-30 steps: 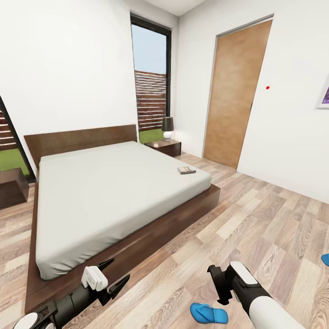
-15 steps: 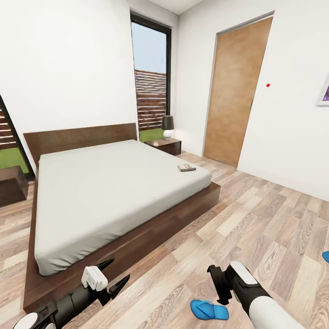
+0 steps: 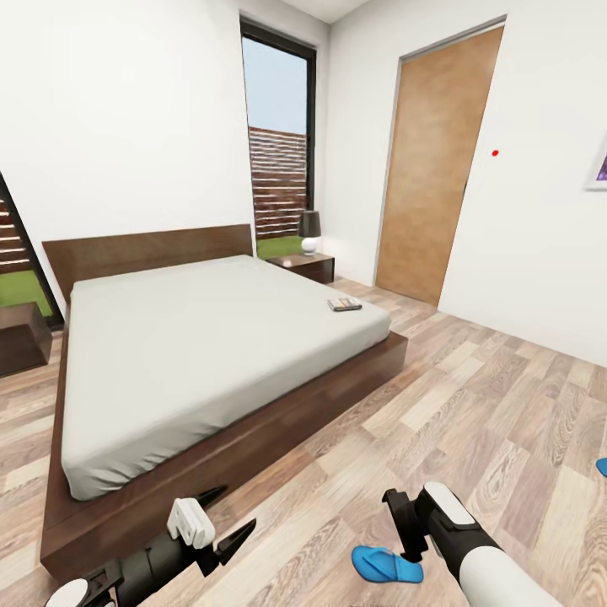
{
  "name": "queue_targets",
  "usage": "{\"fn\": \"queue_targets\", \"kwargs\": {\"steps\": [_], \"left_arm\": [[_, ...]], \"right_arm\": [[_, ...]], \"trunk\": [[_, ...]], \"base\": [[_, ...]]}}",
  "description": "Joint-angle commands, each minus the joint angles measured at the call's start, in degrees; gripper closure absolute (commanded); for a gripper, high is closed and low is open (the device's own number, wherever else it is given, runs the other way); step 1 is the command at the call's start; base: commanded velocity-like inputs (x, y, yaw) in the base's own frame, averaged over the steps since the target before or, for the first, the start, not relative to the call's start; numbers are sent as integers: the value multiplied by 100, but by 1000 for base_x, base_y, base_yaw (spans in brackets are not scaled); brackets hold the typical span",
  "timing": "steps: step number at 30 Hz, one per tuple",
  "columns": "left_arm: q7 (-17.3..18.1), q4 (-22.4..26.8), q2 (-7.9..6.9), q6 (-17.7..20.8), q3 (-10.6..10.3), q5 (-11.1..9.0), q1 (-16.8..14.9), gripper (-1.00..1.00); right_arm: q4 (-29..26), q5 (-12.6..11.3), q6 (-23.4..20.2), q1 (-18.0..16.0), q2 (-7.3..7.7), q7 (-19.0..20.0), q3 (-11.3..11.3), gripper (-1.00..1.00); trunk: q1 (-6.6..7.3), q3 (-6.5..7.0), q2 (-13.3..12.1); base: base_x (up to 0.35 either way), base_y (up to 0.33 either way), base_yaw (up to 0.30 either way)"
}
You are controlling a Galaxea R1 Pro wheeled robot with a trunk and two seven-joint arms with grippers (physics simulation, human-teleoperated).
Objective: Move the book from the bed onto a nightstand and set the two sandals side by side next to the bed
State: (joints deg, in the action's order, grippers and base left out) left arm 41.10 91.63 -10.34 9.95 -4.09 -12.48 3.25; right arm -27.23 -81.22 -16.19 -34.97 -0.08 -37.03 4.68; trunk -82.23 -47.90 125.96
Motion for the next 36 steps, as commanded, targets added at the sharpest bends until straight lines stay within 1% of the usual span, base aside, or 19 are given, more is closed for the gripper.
{"fn": "queue_targets", "kwargs": {"steps": [1, 8, 20, 36], "left_arm": [[4, 4, -4, 59, -6, -61, 0, -100], [3, 3, -4, 59, -13, -61, 0, -100], [3, 3, -4, 62, -13, -70, 0, -100], [3, 4, -4, 60, -20, -53, 0, -100]], "right_arm": [[-10, -17, -19, -1, -1, -33, 18, -100], [-18, -17, 23, -1, -1, -25, 16, -100], [-19, -17, 2, -1, -1, -24, 7, -100], [-19, -17, 2, -1, -1, -24, 7, -100]], "trunk": [[-22, -23, 44], [-176, -149, 324], [-176, -149, 324], [-527, -436, 966]], "base": [[0, 0, 0], [0, 0, 0], [0, 0, 0], [0, 0, 0]]}}
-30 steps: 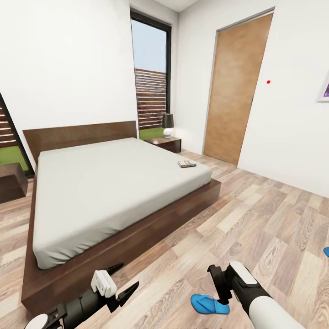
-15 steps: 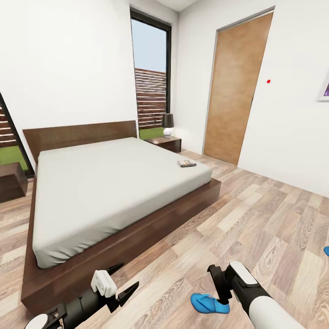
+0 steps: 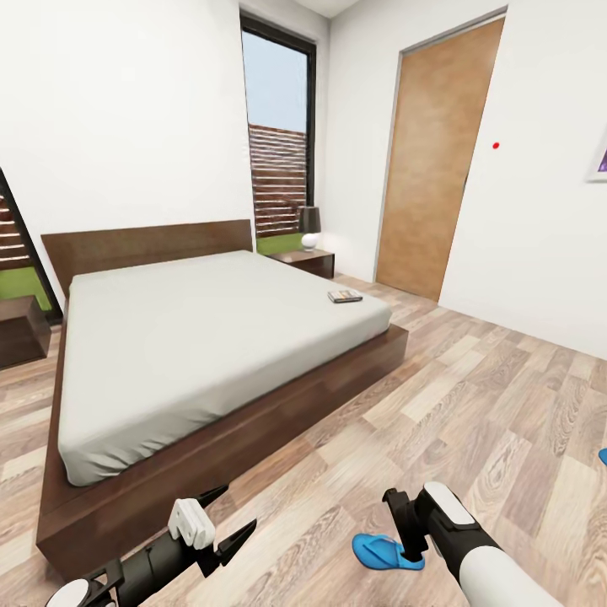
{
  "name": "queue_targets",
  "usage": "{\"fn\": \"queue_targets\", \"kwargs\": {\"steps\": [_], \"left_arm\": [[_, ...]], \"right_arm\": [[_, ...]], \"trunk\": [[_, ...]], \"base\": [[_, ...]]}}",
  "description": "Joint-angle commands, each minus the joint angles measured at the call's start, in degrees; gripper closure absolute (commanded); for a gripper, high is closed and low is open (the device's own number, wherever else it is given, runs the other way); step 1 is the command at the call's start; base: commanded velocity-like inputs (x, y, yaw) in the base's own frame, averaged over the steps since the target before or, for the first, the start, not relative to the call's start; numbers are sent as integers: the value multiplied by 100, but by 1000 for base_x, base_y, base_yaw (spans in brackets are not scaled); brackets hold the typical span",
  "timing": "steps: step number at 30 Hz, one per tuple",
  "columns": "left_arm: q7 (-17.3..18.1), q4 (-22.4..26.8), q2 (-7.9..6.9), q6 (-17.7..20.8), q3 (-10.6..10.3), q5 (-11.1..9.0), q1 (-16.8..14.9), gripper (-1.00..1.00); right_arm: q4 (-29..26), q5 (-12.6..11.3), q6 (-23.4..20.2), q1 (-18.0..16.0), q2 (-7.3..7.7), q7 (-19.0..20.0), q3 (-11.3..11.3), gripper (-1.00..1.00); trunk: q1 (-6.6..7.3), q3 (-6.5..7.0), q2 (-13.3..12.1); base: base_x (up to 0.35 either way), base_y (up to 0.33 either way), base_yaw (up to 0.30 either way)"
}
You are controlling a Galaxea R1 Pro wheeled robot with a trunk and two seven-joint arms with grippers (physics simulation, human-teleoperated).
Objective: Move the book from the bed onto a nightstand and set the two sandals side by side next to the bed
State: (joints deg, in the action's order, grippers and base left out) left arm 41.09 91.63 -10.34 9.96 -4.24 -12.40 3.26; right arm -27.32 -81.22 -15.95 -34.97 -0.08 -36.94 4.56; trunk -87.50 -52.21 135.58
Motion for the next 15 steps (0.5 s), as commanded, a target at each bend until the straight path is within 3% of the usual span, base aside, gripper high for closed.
{"fn": "queue_targets", "kwargs": {"steps": [1, 15], "left_arm": [[4, 4, -4, 59, -5, -61, 0, -100], [4, 4, -4, 59, -6, -61, -2, -100]], "right_arm": [[-10, -17, -23, -1, -1, -33, 18, -100], [-10, -17, -23, -1, -1, -33, 18, -100]], "trunk": [[-22, -23, 44], [-329, -274, 605]], "base": [[0, 0, 0], [0, 0, 0]]}}
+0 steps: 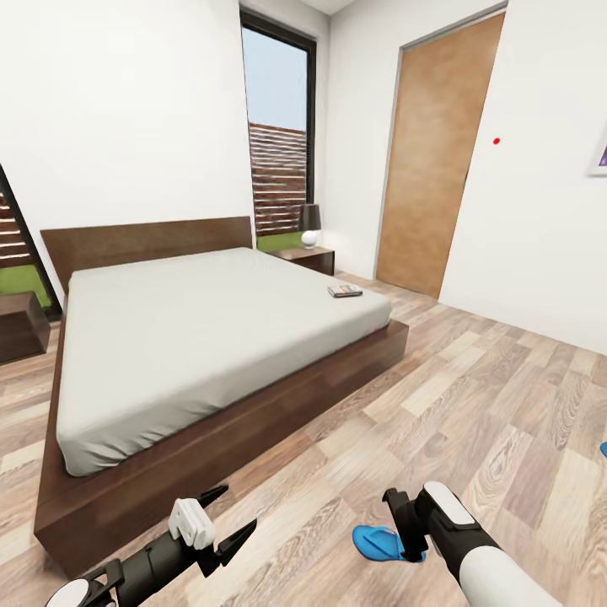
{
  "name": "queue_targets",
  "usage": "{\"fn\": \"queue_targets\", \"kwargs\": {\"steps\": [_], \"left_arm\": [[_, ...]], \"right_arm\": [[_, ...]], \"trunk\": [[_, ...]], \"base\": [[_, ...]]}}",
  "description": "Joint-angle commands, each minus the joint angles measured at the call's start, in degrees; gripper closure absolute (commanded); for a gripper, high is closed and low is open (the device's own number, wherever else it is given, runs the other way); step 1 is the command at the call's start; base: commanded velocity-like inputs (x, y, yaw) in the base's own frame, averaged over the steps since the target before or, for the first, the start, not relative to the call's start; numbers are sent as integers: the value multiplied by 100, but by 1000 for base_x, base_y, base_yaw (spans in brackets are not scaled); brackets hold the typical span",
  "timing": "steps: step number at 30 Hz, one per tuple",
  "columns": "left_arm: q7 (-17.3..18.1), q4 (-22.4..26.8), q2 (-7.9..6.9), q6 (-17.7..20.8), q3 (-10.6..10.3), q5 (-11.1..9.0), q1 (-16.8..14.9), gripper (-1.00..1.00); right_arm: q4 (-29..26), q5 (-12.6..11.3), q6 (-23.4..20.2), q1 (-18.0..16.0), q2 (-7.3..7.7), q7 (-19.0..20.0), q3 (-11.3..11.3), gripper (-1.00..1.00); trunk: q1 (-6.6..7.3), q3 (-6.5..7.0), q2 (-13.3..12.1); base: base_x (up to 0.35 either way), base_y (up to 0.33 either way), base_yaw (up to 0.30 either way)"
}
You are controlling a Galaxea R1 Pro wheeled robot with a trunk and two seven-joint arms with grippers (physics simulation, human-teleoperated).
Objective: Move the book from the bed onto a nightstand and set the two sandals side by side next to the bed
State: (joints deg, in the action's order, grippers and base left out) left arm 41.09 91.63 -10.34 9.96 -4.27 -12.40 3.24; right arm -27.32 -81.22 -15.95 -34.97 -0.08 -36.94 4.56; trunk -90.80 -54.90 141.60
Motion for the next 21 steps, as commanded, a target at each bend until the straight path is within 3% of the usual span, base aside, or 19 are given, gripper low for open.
{"fn": "queue_targets", "kwargs": {"steps": [1, 4, 21], "left_arm": [[4, 4, -4, 59, -4, -61, 0, -100], [4, 3, -4, 60, -4, -63, 1, -100], [4, -4, -4, 60, -4, -70, 1, -100]], "right_arm": [[-10, -17, -23, -1, -1, -33, 18, -100], [-10, -17, -23, -1, -1, -33, 18, -100], [-5, -9, -5, -1, -1, -33, 18, -100]], "trunk": [[-22, -23, 44], [-88, -77, 164], [-131, -454, 187]], "base": [[0, 0, 0], [0, 0, 0], [0, 0, 0]]}}
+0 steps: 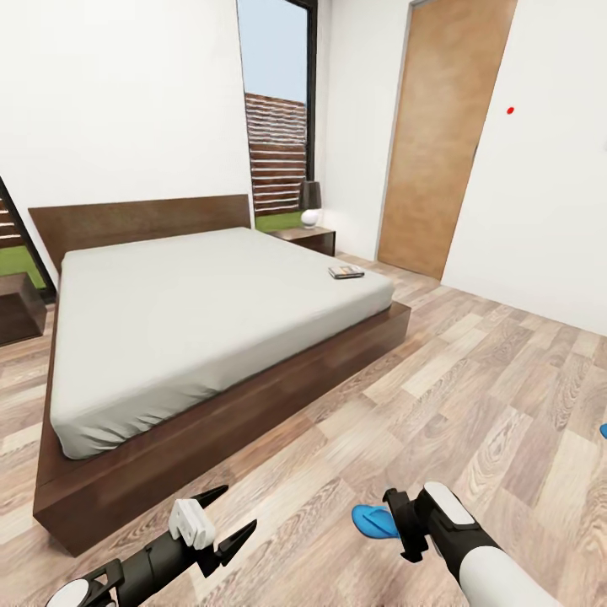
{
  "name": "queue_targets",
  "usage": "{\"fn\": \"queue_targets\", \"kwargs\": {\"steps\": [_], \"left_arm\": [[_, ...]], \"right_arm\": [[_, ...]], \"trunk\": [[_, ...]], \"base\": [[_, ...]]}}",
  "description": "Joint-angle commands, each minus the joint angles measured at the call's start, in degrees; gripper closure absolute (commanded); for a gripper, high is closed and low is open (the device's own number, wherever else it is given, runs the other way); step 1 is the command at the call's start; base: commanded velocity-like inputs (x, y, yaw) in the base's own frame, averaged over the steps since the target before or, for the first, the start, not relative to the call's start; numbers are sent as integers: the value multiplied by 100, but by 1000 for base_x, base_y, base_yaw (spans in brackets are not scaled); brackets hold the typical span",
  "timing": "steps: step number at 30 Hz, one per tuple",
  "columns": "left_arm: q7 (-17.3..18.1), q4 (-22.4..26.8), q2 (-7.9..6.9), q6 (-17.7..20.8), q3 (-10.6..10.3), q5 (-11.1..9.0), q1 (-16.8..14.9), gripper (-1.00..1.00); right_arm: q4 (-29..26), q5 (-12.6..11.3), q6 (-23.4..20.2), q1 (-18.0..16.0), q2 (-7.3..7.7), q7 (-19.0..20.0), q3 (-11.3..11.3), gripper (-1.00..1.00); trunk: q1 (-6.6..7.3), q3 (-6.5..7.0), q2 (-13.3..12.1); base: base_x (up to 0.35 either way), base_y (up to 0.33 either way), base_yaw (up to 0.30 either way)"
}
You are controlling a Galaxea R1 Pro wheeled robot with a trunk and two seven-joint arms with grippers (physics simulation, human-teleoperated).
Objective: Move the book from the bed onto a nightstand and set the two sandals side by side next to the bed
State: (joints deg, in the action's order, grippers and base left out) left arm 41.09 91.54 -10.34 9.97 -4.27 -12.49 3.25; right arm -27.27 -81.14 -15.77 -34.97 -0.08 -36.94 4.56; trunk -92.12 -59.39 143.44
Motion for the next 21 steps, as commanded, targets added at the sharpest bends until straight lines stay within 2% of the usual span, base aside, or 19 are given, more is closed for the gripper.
{"fn": "queue_targets", "kwargs": {"steps": [1, 21], "left_arm": [[4, 4, -4, 59, -4, -61, -2, -100], [4, 4, -4, 58, -4, -61, -1, -100]], "right_arm": [[-10, -16, -23, -1, -1, -33, 18, -100], [-7, -16, -22, -1, -1, -33, 18, -100]], "trunk": [[-2, -27, 4], [-53, -470, 30]], "base": [[0, 0, 0], [0, 0, 0]]}}
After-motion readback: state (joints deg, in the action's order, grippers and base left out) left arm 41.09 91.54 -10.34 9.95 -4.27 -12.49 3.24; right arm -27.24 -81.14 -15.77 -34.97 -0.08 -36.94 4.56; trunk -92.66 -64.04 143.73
